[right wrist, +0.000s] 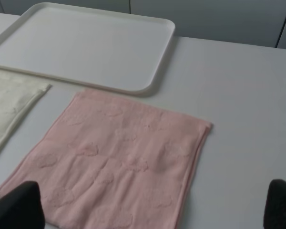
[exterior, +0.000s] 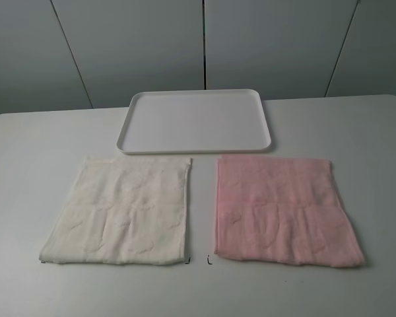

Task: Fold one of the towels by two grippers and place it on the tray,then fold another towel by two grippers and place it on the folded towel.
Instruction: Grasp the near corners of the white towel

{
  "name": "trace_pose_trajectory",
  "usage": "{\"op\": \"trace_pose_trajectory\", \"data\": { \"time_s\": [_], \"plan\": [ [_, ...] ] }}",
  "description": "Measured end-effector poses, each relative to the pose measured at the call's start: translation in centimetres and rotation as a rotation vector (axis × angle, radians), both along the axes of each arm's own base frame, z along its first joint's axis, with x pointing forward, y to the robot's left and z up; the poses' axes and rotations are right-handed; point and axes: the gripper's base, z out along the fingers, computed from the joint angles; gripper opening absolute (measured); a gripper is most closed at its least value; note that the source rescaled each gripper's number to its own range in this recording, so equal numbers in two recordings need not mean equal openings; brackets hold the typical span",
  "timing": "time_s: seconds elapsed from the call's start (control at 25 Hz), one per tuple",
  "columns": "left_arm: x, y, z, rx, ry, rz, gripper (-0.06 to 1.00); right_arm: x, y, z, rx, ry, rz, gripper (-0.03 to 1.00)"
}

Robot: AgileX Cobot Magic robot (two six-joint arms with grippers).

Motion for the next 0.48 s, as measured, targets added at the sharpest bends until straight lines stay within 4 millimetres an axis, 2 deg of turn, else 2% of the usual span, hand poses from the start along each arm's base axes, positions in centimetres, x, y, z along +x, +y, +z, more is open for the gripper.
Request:
{"op": "trace_pose_trajectory", "data": {
  "time_s": [0.48],
  "plan": [
    [0.0, 0.0, 0.0, 0.0, 0.0, 0.0, 0.92, 0.0, 0.0, 0.0, 0.0, 0.0, 0.0, 1.0]
  ]
}}
